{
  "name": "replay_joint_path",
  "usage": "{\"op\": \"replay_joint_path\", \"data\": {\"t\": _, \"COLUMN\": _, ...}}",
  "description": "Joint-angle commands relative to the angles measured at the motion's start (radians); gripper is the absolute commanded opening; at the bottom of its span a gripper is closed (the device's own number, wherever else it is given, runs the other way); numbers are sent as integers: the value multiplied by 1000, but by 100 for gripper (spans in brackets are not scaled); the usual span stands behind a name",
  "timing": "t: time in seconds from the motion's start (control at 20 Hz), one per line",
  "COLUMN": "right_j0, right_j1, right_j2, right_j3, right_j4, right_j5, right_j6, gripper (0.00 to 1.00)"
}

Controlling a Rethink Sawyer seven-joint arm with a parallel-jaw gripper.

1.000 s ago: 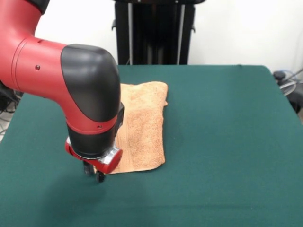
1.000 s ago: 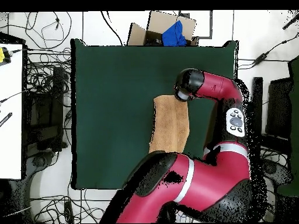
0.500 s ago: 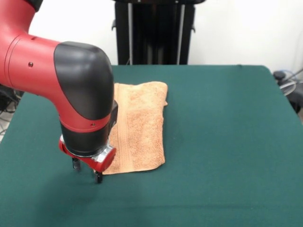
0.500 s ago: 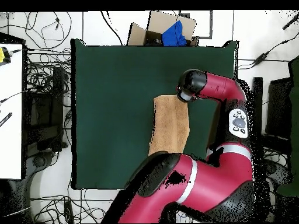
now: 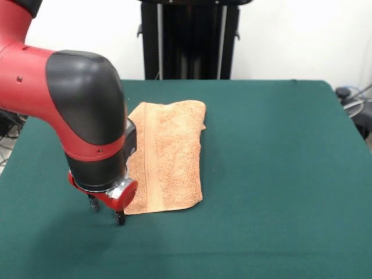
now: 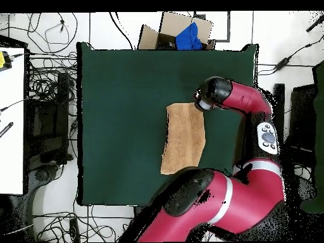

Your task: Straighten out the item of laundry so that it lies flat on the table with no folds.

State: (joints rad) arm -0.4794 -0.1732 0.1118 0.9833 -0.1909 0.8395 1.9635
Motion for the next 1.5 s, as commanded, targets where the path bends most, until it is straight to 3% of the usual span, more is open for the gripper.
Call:
{"op": "replay_joint_path", "data": {"t": 0.05, "right_j0": -65, "right_j1": 136, "right_j2": 248, "right_j3": 236, "right_j4": 20, "right_j5": -165, "right_j6": -194, "gripper": 100}}
{"op": "replay_joint_path", "data": {"t": 0.7, "right_j0": -143, "right_j1": 125, "right_j2": 351, "right_j3": 322, "right_j4": -31, "right_j5": -259, "right_j6": -152, "gripper": 100}}
{"op": "replay_joint_path", "data": {"t": 1.5, "right_j0": -83, "right_j1": 108, "right_j2": 301, "right_j3": 261, "right_j4": -105, "right_j5": -155, "right_j6": -197, "gripper": 100}}
